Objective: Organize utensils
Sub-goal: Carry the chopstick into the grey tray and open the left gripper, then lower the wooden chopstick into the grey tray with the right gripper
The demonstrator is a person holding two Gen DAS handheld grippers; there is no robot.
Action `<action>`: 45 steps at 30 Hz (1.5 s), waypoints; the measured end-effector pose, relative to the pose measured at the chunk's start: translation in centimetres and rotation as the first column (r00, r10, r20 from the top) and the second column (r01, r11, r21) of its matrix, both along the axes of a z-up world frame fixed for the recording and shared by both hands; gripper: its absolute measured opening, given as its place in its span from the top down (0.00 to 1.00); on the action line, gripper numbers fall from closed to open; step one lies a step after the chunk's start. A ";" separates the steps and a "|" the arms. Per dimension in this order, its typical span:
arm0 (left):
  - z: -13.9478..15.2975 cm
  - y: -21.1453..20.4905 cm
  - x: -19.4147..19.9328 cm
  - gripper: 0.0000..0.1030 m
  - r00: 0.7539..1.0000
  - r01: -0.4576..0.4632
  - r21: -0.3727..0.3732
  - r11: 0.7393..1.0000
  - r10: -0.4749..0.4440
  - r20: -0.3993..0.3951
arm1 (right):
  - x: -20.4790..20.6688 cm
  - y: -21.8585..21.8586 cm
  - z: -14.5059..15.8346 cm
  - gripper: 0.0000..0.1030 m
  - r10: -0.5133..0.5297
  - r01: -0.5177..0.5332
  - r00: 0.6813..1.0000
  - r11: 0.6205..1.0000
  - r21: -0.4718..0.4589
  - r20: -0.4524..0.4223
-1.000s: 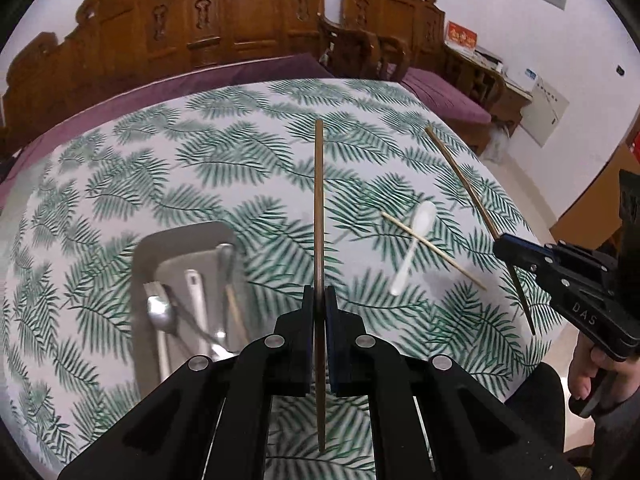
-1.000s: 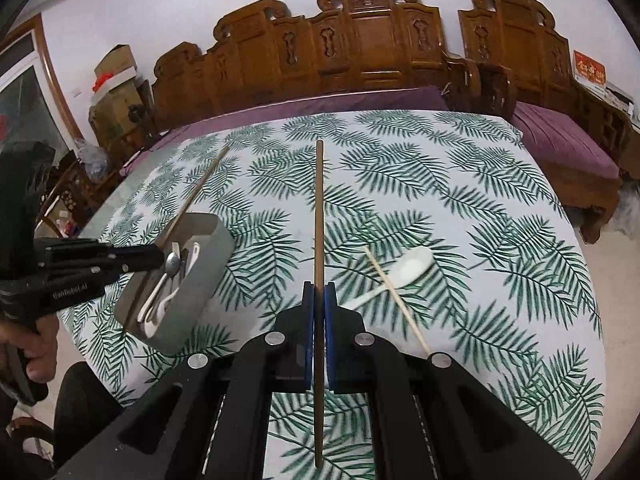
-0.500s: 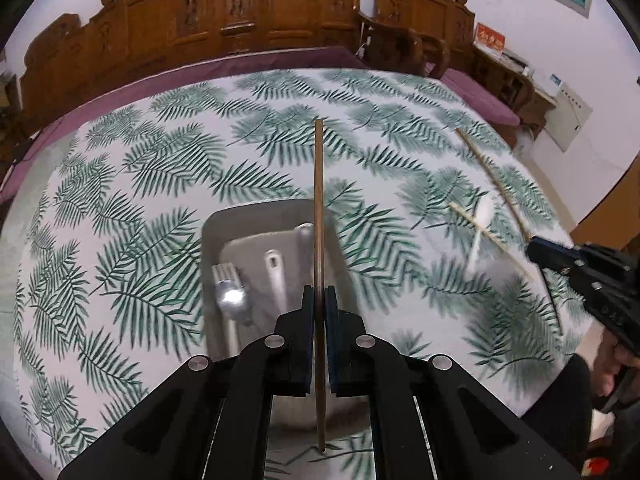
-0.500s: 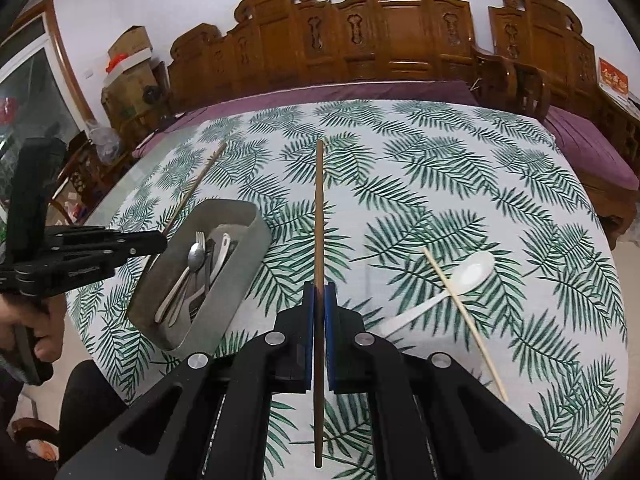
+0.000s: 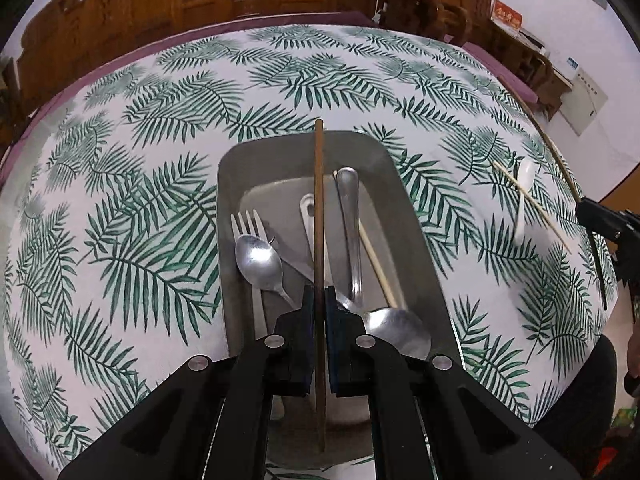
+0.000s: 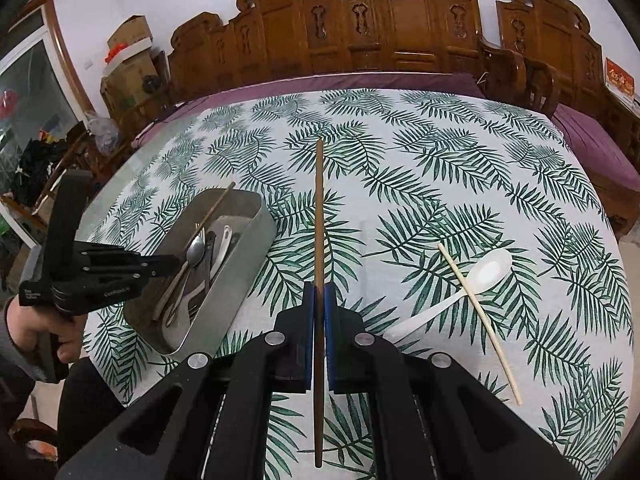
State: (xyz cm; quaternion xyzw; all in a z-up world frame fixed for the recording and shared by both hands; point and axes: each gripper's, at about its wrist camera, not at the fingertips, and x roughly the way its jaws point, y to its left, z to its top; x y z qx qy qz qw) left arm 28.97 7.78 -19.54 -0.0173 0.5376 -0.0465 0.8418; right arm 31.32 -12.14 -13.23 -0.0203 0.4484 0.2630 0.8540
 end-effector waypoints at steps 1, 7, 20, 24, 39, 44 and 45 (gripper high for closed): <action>-0.2 0.0 0.0 0.96 1.000 0.001 -0.002 1.000 -0.001 -0.004 | 0.0 0.1 0.0 0.94 0.002 -0.002 1.000 1.000 -0.001 0.000; -0.3 0.2 -0.2 0.96 1.000 -0.007 -0.002 1.000 0.007 -0.005 | -0.2 0.9 0.2 0.94 0.017 -0.017 1.000 1.000 -0.007 0.004; 4.6 2.2 -3.9 0.83 0.991 -0.055 -0.039 0.998 0.059 0.117 | -1.3 5.7 0.7 0.94 0.100 -0.100 0.995 0.995 -0.005 0.004; 5.8 3.0 -5.0 0.80 0.987 -0.068 -0.042 0.997 0.073 0.145 | -1.4 8.3 0.4 0.94 0.136 -0.136 0.991 0.991 -0.003 -0.007; 7.5 6.9 -8.1 0.80 0.974 -0.130 -0.050 0.990 0.137 0.182 | 0.5 15.9 -2.8 0.94 0.138 -0.133 0.982 0.990 0.048 -0.129; 7.3 7.2 -8.3 0.80 0.973 -0.135 -0.054 0.989 0.143 0.180 | 1.2 16.6 -4.4 0.94 0.083 -0.078 0.979 0.996 0.034 -0.188; 7.3 7.2 -8.3 0.80 0.973 -0.136 -0.056 0.989 0.144 0.178 | 1.3 16.8 -4.6 0.94 0.073 -0.070 0.978 0.997 0.026 -0.193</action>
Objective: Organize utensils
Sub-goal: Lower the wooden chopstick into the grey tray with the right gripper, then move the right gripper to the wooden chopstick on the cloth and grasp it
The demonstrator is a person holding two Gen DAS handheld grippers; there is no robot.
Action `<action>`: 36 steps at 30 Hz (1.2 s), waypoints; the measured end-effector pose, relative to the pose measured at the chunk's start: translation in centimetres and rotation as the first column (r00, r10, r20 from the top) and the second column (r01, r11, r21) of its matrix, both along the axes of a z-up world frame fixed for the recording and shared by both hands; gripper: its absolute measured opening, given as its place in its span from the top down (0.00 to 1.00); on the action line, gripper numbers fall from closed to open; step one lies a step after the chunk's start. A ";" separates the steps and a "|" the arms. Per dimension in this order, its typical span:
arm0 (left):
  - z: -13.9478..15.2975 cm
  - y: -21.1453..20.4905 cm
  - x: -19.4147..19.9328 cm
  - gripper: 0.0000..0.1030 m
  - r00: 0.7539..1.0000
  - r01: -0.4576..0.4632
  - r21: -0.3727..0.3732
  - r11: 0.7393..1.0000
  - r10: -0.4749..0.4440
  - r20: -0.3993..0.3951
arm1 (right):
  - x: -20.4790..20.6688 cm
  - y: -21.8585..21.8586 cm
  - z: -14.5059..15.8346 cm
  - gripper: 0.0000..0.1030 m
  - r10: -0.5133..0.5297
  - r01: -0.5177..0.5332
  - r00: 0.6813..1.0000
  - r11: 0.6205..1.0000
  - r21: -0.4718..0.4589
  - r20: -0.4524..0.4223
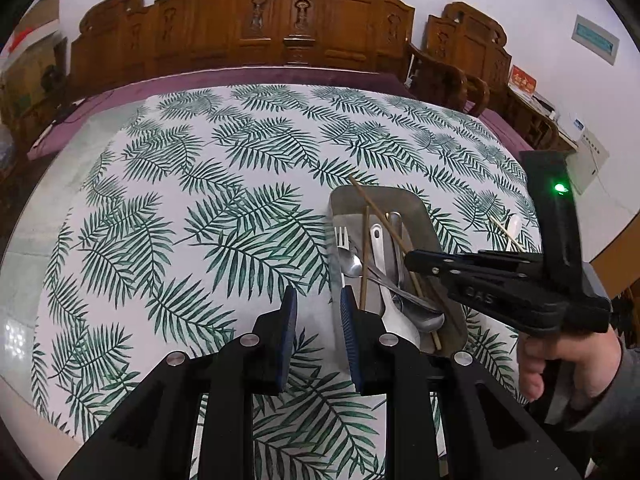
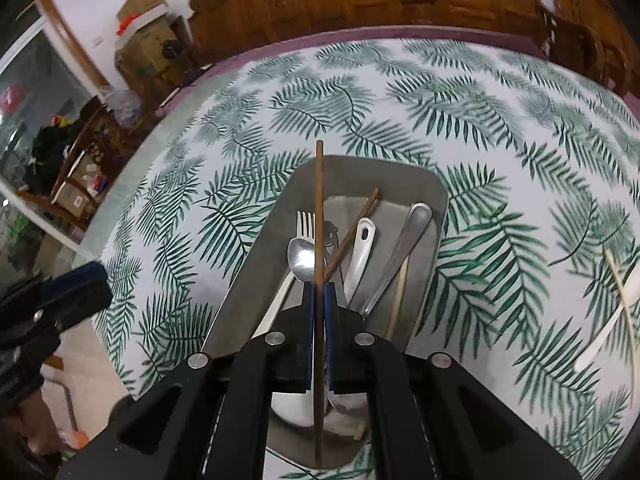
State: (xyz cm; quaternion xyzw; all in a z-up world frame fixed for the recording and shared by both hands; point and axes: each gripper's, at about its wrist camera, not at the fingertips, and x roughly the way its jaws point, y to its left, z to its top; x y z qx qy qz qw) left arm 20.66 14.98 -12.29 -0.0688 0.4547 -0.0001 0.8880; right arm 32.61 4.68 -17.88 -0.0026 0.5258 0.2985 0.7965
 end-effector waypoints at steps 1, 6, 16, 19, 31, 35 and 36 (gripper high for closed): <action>0.0 0.0 0.0 0.80 1.000 0.000 -0.001 1.000 0.000 0.000 | 0.1 0.1 -0.2 0.94 -0.001 0.001 1.000 1.000 -0.006 -0.001; -0.1 -0.1 0.0 0.80 1.000 0.001 -0.003 1.000 -0.001 -0.001 | 0.0 0.6 -1.1 0.94 -0.007 0.006 1.000 1.000 -0.030 -0.018; 0.0 -0.8 0.1 0.80 1.000 0.008 0.001 1.000 -0.008 -0.003 | -0.5 0.2 -0.9 0.91 0.017 -0.017 1.000 0.999 0.030 -0.009; 0.1 -1.3 0.2 0.80 1.000 0.012 -0.001 1.000 -0.012 0.000 | -0.9 -0.4 0.1 0.91 0.039 -0.040 0.999 0.998 0.041 0.024; 1.1 -4.6 0.9 0.80 0.998 0.053 -0.002 0.999 -0.053 0.021 | -2.4 -6.0 5.0 0.91 0.076 -0.084 0.981 0.996 0.040 0.179; 1.4 -5.6 1.2 0.77 0.997 0.068 0.001 0.998 -0.068 0.029 | -2.8 -9.0 5.7 0.91 0.063 -0.071 0.977 0.997 0.029 0.206; 1.5 -5.9 1.3 0.77 0.997 0.073 0.001 0.997 -0.073 0.029 | -2.9 -9.8 5.8 0.91 0.058 -0.065 0.976 0.998 0.026 0.211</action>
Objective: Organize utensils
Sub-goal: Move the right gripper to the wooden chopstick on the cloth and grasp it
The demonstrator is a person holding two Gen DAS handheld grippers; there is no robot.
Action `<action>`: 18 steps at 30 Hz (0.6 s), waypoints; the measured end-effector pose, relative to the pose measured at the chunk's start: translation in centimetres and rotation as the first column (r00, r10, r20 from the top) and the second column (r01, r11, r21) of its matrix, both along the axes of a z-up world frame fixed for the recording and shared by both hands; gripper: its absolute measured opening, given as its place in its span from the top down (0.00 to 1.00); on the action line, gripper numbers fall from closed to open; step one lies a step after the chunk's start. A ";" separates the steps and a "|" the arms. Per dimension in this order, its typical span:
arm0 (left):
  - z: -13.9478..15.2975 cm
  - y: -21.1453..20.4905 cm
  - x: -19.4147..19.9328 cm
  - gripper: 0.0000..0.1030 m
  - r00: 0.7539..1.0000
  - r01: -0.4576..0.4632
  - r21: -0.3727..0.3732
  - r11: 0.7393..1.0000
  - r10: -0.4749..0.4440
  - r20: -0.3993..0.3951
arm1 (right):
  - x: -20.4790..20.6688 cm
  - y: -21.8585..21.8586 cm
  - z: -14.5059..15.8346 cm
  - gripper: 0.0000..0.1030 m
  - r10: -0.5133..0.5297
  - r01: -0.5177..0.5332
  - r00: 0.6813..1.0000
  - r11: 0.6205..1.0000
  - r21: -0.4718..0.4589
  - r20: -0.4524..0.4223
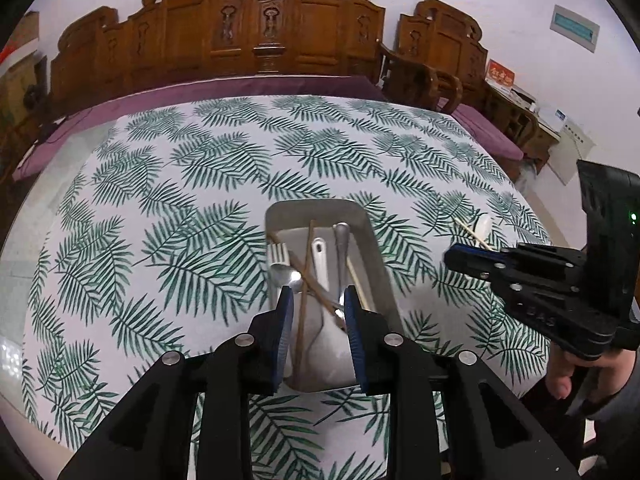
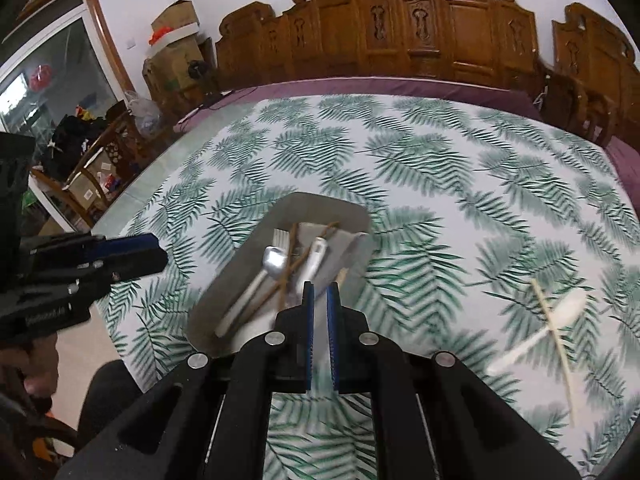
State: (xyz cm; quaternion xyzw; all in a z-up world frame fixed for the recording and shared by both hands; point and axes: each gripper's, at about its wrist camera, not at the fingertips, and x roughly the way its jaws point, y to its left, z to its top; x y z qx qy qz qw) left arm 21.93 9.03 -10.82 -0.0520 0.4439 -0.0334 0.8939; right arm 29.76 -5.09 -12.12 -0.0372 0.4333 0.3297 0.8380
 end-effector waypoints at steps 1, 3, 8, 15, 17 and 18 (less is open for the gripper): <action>0.0 -0.2 0.1 0.77 1.000 0.005 0.000 1.000 -0.005 0.000 | 0.0 -0.9 0.1 0.91 -0.006 0.006 1.000 1.000 -0.003 0.005; 0.1 -0.7 0.3 0.77 1.000 0.012 0.002 1.000 -0.012 0.000 | 0.0 -2.6 0.1 0.91 -0.026 0.026 1.000 1.000 -0.010 0.015; 0.1 -2.2 1.0 0.71 0.999 0.032 -0.001 0.999 -0.032 0.001 | 0.0 -7.5 0.2 0.91 -0.092 0.093 0.995 0.996 -0.011 0.030; -0.5 -4.9 2.5 0.55 0.997 0.078 -0.004 0.997 -0.078 -0.008 | 0.9 -13.8 -0.3 0.91 -0.187 0.189 0.981 0.982 -0.024 0.047; -0.8 -5.7 3.0 0.52 0.996 0.091 -0.004 0.996 -0.091 -0.015 | 1.3 -15.1 -0.7 0.87 -0.206 0.208 0.977 0.978 -0.032 0.049; -0.9 -6.1 3.2 0.49 0.995 0.096 -0.004 0.995 -0.097 -0.018 | 1.6 -15.9 -1.0 0.83 -0.217 0.219 0.975 0.975 -0.046 0.051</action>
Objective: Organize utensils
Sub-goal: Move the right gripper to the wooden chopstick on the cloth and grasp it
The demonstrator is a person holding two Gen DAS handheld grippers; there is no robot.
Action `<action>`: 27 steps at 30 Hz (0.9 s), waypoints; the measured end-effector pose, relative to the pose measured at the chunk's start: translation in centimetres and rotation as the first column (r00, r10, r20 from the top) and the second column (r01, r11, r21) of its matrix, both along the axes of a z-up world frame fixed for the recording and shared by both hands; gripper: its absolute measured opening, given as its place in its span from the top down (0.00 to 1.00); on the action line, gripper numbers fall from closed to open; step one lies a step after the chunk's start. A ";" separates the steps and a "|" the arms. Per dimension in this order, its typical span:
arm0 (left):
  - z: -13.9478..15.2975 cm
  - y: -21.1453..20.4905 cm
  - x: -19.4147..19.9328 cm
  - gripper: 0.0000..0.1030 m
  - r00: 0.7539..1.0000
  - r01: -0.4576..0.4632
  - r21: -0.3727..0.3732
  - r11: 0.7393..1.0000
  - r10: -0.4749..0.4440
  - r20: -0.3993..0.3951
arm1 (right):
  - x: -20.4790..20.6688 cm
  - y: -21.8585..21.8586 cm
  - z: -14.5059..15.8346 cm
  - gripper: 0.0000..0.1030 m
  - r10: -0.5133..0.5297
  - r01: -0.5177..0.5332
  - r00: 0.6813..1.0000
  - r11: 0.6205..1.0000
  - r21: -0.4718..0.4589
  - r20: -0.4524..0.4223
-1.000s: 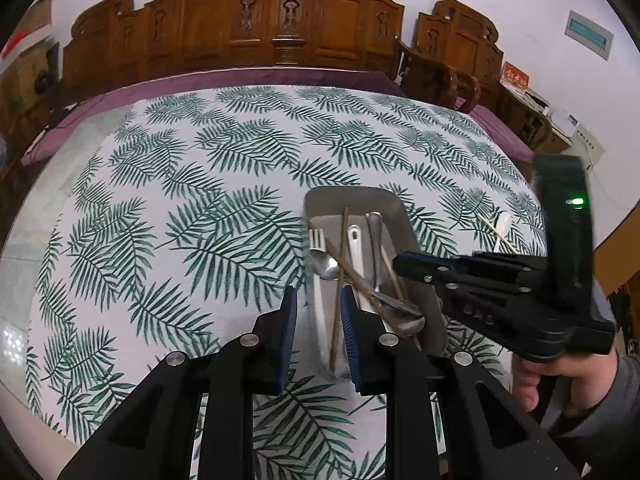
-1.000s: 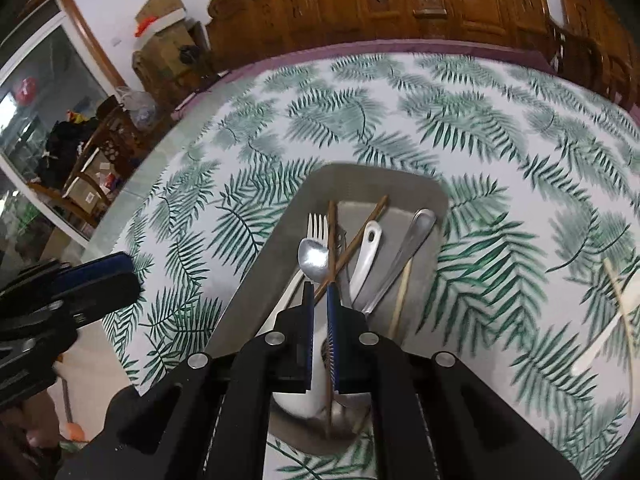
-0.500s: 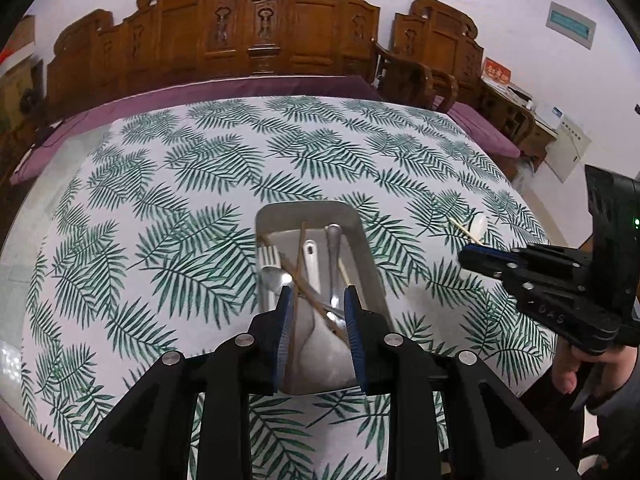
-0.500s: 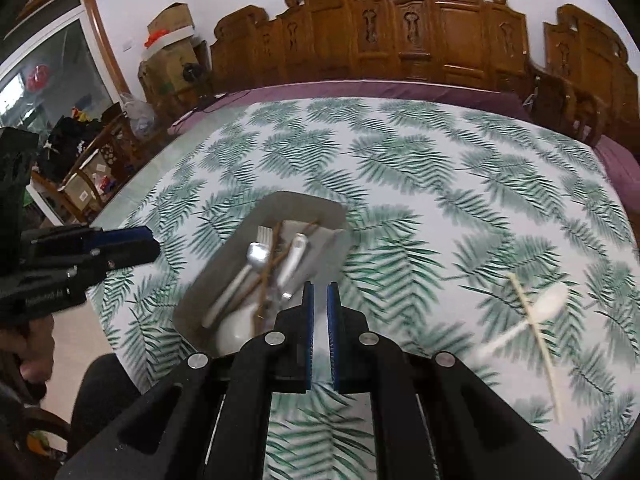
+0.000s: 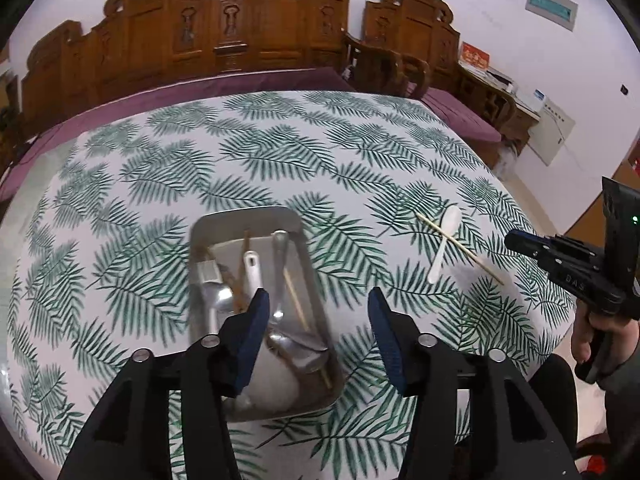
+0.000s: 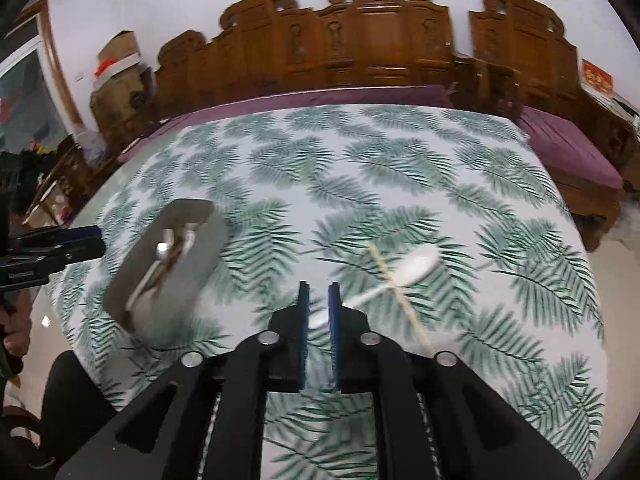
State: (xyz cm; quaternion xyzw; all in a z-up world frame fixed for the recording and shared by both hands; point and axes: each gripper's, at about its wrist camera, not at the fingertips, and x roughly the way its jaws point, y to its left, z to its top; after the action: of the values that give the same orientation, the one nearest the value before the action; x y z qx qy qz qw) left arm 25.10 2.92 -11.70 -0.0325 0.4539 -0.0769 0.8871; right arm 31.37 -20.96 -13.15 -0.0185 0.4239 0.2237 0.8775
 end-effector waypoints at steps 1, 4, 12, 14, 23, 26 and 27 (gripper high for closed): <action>-0.2 -0.5 0.3 0.46 1.000 0.007 0.000 1.000 -0.007 -0.003 | 0.2 -0.4 -0.3 0.82 -0.005 0.005 1.000 1.000 -0.010 -0.001; -0.6 -1.6 0.7 0.45 1.000 0.022 0.000 1.000 -0.022 -0.013 | 1.4 -1.5 -1.7 0.82 -0.010 0.009 1.000 0.999 -0.037 -0.023; -2.0 -3.6 2.0 0.33 0.998 0.043 0.010 0.999 -0.042 -0.048 | 4.4 -2.0 -6.5 0.82 0.021 -0.032 0.995 0.993 -0.109 -0.096; -2.3 -4.0 2.4 0.33 0.997 0.049 0.014 0.999 -0.048 -0.055 | 5.0 -1.8 -7.3 0.82 0.037 -0.049 0.994 0.992 -0.120 -0.104; -3.6 -6.8 4.7 0.33 0.993 0.089 0.022 0.996 -0.086 -0.081 | 6.3 -0.8 -9.3 0.85 0.111 -0.134 0.987 0.968 -0.213 -0.120; -4.1 -8.1 5.7 0.33 0.990 0.108 0.027 0.994 -0.105 -0.092 | 6.2 -0.9 -9.7 0.93 0.133 -0.156 0.985 0.962 -0.223 -0.114; -4.4 -8.6 6.1 0.33 0.989 0.116 0.029 0.993 -0.113 -0.096 | 6.1 -1.1 -9.7 0.93 0.138 -0.160 0.984 0.964 -0.214 -0.114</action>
State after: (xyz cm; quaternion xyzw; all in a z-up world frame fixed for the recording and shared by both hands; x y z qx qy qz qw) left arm 31.18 -5.65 -16.09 0.0053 0.4975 -0.1181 0.8594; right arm 37.47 -22.01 -22.90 -0.1375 0.4862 0.2407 0.8287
